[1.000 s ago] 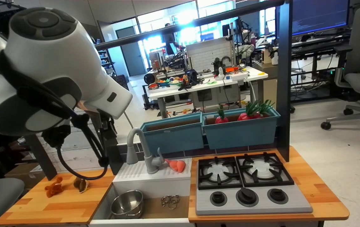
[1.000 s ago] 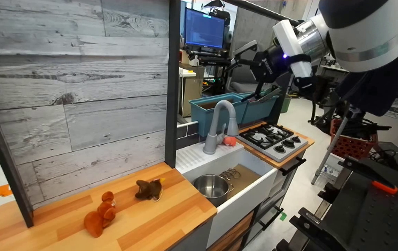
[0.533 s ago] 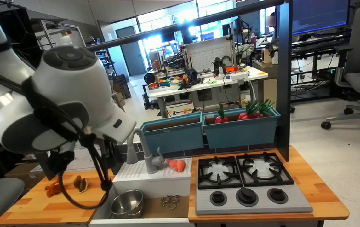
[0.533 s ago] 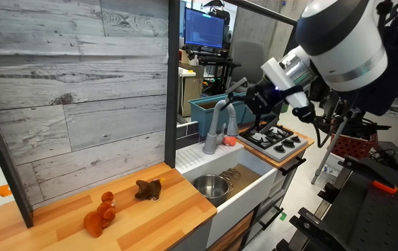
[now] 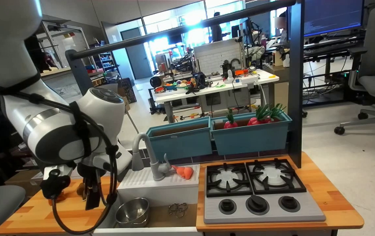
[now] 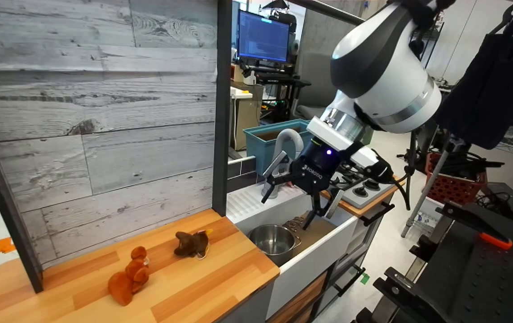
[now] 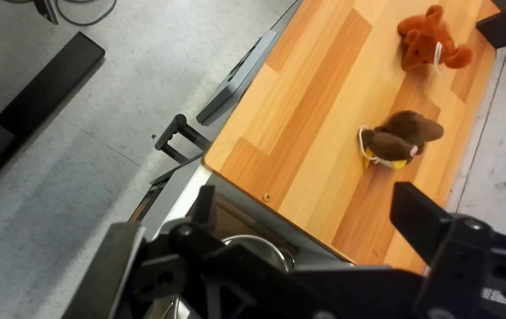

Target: Remove the plush toys from the pot

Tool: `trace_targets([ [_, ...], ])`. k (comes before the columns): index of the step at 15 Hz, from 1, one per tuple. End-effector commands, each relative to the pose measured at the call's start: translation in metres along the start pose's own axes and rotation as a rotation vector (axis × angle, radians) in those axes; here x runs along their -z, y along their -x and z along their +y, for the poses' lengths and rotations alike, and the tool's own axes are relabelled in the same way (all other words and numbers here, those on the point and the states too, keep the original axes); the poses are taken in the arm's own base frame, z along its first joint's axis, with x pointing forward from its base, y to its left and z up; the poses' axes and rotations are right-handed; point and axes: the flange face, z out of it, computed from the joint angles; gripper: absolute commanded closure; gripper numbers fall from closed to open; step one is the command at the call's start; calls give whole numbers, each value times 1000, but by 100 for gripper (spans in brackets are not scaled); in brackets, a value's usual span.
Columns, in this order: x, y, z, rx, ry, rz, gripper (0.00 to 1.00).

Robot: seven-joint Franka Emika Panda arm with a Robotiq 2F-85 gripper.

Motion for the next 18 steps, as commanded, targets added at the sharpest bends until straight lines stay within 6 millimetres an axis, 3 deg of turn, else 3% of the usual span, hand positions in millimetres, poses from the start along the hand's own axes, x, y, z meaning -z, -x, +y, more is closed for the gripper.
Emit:
trace_targets([
  [1, -1, 0, -1, 3, -9, 1, 0],
  [3, -2, 0, 0, 7, -10, 0, 0],
  [6, 18, 6, 15, 20, 166, 46, 0],
  [8, 40, 13, 18, 9, 244, 113, 0],
  [12, 92, 54, 6, 49, 412, 190, 0],
  [18, 160, 101, 2, 238, 695, 318, 0],
])
